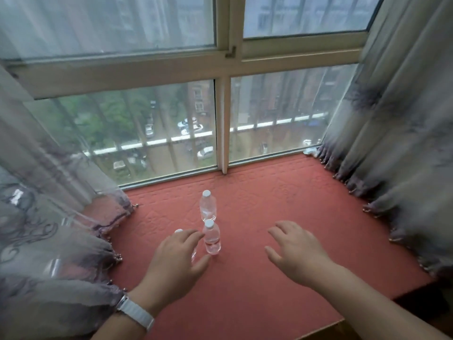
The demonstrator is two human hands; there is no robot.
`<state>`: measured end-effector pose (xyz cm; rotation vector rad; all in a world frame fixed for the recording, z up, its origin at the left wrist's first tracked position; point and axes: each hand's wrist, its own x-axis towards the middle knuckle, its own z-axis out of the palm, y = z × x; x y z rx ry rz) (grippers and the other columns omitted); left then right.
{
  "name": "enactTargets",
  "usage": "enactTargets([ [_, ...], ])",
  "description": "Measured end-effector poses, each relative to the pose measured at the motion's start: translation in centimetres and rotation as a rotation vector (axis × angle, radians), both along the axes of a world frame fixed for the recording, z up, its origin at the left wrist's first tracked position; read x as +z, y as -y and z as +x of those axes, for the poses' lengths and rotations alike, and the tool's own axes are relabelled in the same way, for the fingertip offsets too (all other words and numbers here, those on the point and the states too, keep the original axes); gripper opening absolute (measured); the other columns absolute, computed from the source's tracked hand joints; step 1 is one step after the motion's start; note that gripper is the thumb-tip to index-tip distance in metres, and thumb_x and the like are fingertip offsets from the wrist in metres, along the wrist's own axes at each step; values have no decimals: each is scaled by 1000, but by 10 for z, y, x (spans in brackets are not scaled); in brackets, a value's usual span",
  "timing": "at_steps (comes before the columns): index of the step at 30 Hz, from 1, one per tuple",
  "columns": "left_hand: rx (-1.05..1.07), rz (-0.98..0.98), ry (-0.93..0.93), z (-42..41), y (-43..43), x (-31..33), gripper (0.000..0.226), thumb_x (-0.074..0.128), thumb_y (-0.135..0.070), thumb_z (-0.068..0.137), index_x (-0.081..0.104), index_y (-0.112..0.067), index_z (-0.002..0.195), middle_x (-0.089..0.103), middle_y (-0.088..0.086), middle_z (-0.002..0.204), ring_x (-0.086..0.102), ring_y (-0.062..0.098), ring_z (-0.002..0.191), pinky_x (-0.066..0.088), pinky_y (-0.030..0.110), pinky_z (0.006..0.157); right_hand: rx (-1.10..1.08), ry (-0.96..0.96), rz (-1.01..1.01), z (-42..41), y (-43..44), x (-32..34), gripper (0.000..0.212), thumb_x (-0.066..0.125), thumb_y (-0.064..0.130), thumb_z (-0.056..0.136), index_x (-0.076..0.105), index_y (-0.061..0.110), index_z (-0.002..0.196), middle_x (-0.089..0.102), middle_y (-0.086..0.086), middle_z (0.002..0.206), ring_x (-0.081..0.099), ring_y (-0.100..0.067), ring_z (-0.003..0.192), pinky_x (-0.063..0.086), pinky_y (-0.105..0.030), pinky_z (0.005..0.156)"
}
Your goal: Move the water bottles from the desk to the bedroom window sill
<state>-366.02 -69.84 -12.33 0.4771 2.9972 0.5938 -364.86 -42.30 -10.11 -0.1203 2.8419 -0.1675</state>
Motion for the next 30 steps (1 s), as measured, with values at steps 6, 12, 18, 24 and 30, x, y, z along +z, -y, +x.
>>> enactTargets([
  [6,-101,-76,63,16,-57,24,78,26,-72,75,49,-35,140,46,-15,147,43,13,135,32,34,112,-86,-68,8,50,-46,34,54,36,51,98,39,26,146,31,1,157,24,-20,145,25,-36,114],
  [12,-263,-182,49,40,-143,52,91,12,-75,68,40,-36,145,39,-14,152,35,14,141,29,33,115,-226,-65,-13,116,-117,46,55,35,51,98,39,24,146,36,0,153,29,-22,142,26,-39,113],
  [18,-395,-140,-73,92,-255,75,62,32,-65,81,61,-34,125,60,-12,131,58,18,121,47,39,94,-395,-71,-54,205,-217,66,58,34,52,98,38,23,148,40,2,151,35,-20,138,30,-41,114],
  [24,-598,-176,-140,163,-386,85,51,44,-56,95,45,-37,143,45,-13,149,41,16,138,33,38,113,-556,-123,-56,314,-318,80,57,34,53,98,38,24,146,43,2,145,38,-20,134,34,-40,110],
  [30,-836,-300,-151,229,-505,81,59,36,-61,96,30,-39,150,32,-13,158,27,14,147,20,36,120,-788,-129,-107,420,-393,77,55,35,55,97,42,26,143,46,2,142,41,-19,131,37,-39,107],
])
